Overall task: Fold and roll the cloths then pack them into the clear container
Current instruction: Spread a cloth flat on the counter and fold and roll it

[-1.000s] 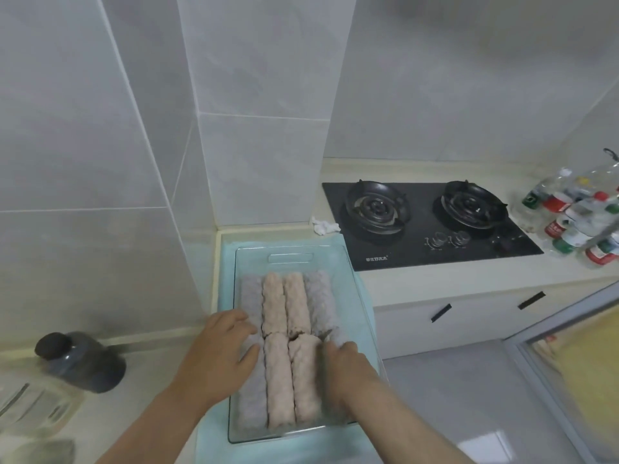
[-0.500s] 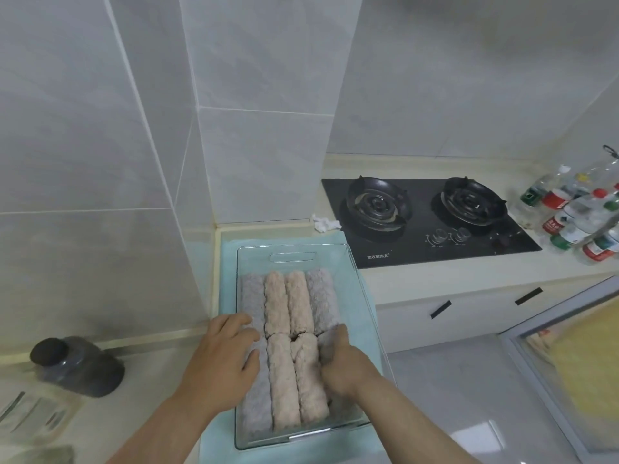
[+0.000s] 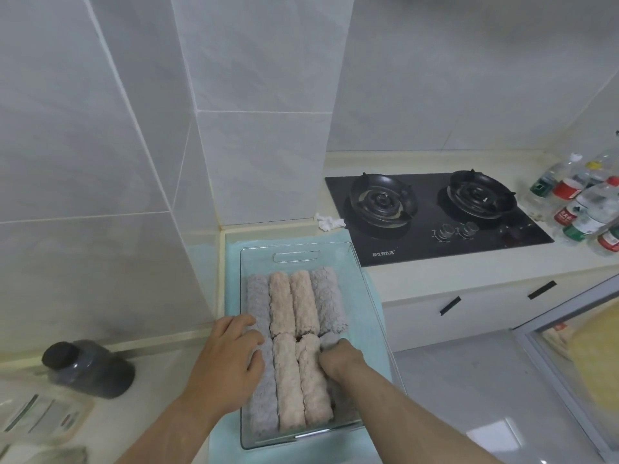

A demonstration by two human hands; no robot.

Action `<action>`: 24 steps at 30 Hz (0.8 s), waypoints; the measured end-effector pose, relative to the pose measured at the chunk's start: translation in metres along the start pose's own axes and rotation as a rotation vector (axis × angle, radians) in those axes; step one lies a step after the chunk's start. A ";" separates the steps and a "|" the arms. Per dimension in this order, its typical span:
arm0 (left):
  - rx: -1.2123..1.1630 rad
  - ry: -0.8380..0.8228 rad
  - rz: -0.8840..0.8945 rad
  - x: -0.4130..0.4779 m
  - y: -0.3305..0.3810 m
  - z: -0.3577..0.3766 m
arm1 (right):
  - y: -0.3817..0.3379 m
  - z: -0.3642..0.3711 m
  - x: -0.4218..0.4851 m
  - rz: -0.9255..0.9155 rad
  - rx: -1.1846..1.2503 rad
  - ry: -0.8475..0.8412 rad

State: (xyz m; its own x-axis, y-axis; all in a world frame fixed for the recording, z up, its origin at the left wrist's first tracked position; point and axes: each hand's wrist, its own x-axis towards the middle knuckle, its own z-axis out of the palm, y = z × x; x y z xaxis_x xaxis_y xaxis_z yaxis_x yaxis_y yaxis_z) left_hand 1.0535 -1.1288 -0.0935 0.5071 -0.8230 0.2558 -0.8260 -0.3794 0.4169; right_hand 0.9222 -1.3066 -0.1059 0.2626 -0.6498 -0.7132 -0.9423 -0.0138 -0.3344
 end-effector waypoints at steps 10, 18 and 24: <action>-0.027 0.018 0.004 0.001 0.002 -0.002 | 0.009 -0.005 -0.002 -0.129 0.114 0.020; -0.049 -0.031 -0.006 0.000 0.001 -0.005 | 0.002 -0.019 -0.013 -0.109 0.111 -0.152; -0.278 -0.185 -0.155 0.019 0.014 -0.032 | -0.027 -0.047 -0.029 -0.321 -0.296 -0.088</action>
State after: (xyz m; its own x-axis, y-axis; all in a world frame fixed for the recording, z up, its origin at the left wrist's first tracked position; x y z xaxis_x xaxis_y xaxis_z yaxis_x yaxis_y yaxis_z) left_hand 1.0596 -1.1361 -0.0547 0.5466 -0.8372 0.0196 -0.6316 -0.3967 0.6661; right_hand 0.9302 -1.3230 -0.0467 0.5561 -0.5100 -0.6562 -0.8256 -0.4298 -0.3657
